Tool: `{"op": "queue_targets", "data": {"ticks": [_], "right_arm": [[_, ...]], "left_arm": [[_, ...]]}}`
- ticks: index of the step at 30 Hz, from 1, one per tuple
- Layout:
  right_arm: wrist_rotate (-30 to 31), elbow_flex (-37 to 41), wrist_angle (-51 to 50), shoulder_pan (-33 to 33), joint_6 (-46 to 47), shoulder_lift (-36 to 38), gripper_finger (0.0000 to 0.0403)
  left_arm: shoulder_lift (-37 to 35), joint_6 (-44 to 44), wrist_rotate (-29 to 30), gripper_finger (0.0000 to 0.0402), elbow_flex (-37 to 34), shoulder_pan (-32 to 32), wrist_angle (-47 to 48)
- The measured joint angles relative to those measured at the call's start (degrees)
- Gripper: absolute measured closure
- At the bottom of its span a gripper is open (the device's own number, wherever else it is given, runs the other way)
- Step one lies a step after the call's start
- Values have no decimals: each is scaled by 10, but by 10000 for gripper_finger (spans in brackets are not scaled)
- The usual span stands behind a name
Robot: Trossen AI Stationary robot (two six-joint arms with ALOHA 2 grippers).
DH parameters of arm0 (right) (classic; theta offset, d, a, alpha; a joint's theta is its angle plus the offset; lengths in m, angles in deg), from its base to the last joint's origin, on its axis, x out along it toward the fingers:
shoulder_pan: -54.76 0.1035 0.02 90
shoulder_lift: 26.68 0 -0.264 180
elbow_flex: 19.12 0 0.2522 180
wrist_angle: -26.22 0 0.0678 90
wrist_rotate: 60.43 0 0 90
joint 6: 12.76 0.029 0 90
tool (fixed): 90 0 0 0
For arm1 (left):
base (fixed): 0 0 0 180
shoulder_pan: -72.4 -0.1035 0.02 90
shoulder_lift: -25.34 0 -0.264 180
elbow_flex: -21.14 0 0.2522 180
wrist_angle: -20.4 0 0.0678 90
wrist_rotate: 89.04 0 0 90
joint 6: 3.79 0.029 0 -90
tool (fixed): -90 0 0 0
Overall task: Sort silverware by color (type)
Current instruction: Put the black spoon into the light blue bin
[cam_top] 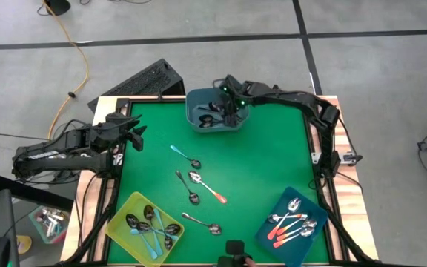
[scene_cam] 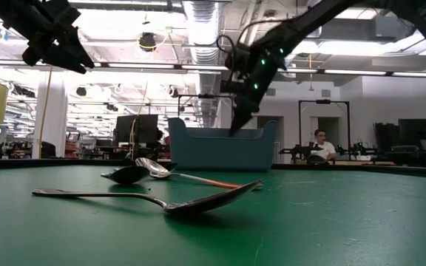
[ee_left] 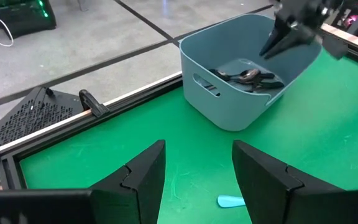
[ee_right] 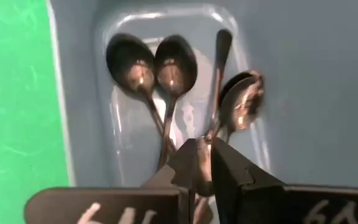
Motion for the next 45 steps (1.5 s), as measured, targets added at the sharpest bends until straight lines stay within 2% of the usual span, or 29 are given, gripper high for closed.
{"op": "queue_targets", "data": {"ticks": [9,18,23,28,32,37,40,43,45], "right_arm": [[-2,-185,-133,26,15,0,346],[-63,-361,-307,101,80,1,346],[-84,-401,-385,164,154,1,346],[-84,-403,-433,248,261,0,346],[-60,-390,-396,326,350,0,346],[61,-357,-261,423,451,-5,346],[135,-338,-168,471,477,-16,346],[171,-334,-84,507,483,-51,346],[190,-333,-65,525,494,-74,346]], "left_arm": [[0,-4,-2,232,0,0,0],[0,-23,-4,232,0,0,-2],[0,-46,-10,232,0,0,-3],[0,-29,-60,232,0,0,-3],[0,3,-112,232,0,0,-3],[0,38,-171,232,0,0,-3],[0,50,-190,232,0,0,-3],[0,68,-197,232,0,0,-3],[0,80,-197,232,0,0,-3]]}}
